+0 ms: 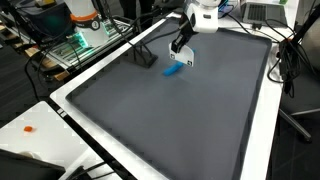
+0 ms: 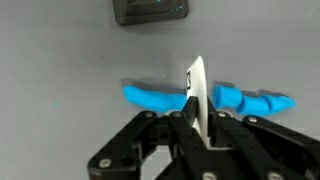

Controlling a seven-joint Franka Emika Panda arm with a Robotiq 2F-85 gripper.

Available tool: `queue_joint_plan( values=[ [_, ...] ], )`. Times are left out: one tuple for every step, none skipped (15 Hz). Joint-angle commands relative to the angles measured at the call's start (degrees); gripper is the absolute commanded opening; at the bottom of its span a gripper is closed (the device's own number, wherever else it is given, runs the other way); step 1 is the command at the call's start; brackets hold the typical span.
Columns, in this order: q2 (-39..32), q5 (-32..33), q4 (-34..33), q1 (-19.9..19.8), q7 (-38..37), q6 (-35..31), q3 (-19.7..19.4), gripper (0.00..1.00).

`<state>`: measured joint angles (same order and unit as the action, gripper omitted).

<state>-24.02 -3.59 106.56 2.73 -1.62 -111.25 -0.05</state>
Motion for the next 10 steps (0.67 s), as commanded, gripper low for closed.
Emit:
queue_joint_plan(
  values=[
    [-0.62, 1.35, 0.15, -0.37, -1.24, 0.26, -0.16, 0.02],
    [-0.88, 1.44, 0.11, -0.38, -1.26, 0.27, -0.17, 0.02],
    [-1.09, 1.64, 0.11, -0.32, -1.43, 0.12, -0.24, 0.02],
    [-1.35, 1.69, 0.09, -0.32, -1.5, 0.08, -0.24, 0.02],
    [-1.58, 1.69, 0.1, -0.35, -1.42, 0.03, -0.2, 0.02],
    [-1.87, 2.26, 0.16, -0.16, -1.82, -0.14, -0.37, 0.02],
    [-2.16, 2.66, 0.18, -0.06, -2.03, -0.24, -0.45, 0.02],
    [-2.34, 2.82, 0.19, -0.07, -2.03, -0.31, -0.42, 0.02],
    [-2.56, 3.19, 0.2, 0.03, -2.22, -0.37, -0.44, 0.02],
    [-2.78, 3.25, 0.25, 0.07, -2.24, -0.45, -0.36, 0.02]
  ],
)
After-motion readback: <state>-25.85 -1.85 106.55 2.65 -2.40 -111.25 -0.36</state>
